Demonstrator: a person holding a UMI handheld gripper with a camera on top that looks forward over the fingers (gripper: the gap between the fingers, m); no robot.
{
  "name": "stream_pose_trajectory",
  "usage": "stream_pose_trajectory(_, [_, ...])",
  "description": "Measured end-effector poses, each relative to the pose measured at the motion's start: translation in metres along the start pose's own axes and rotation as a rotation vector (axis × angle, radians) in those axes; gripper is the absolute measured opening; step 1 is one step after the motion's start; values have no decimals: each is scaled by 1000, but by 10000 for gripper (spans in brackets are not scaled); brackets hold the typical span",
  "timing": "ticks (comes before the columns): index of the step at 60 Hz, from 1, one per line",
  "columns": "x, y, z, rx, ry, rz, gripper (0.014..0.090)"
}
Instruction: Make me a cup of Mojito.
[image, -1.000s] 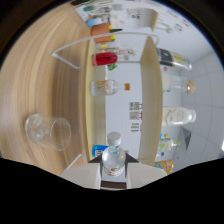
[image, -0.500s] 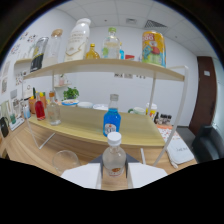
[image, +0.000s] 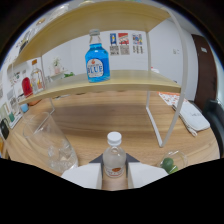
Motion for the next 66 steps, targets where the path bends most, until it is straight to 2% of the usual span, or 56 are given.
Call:
stream_pose_trajectory(22, [6,11,-4,0,40,-54,375])
stream_pose_trajectory(29, [10,8,-13,9,67,-66,493])
stream_pose_trajectory(33, [11,3,-23,15,90,-68,689])
stream_pose_trajectory(35, [12,0,-29,24,104,-75,751])
stream_pose_trajectory(43, [-2,-20,-65,82,133,-61,835])
stream_pose_trajectory(53, [-39,-31,-112,120,156,-23,848])
stream_pose_trajectory(66, [-95,-13,-139,95,156,-13,860])
